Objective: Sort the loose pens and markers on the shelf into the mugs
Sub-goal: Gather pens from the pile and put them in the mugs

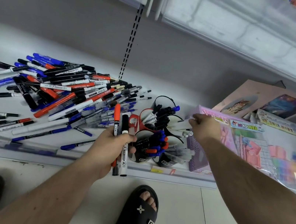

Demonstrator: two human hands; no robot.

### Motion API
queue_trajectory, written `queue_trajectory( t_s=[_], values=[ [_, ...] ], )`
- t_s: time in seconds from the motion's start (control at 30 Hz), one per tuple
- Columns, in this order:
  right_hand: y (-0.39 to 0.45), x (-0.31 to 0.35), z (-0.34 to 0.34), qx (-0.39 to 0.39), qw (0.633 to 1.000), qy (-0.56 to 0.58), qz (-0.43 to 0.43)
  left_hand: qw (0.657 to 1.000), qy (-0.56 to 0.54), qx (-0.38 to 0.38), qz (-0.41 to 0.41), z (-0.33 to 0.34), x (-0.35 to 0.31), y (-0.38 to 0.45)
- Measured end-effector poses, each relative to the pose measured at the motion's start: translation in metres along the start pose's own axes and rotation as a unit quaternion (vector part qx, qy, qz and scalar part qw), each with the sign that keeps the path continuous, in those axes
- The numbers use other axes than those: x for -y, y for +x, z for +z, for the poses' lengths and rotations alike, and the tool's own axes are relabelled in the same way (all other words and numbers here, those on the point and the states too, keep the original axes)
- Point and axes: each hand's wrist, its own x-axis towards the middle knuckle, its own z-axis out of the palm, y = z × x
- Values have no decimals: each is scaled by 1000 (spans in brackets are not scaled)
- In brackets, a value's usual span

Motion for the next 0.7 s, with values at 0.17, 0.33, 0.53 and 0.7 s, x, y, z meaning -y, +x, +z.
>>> queue_trajectory(
  t_s=[0.17, 0.33, 0.53, 0.7],
  values=[
    [4, 7, 11, 82, 989, -122, -31, 1000, 12, 8, 14, -8, 2, 1],
    [-6, 13, 18, 93, 983, -148, -64, 999, 9, 28, 17, -10, 0, -2],
    [-18, 9, 18, 101, 978, -170, -70, 999, 10, 51, 10, -13, 2, -1],
    [-32, 32, 3, 34, 999, 11, -38, 992, -17, 122, -38, -20, -2, -12]
  ],
)
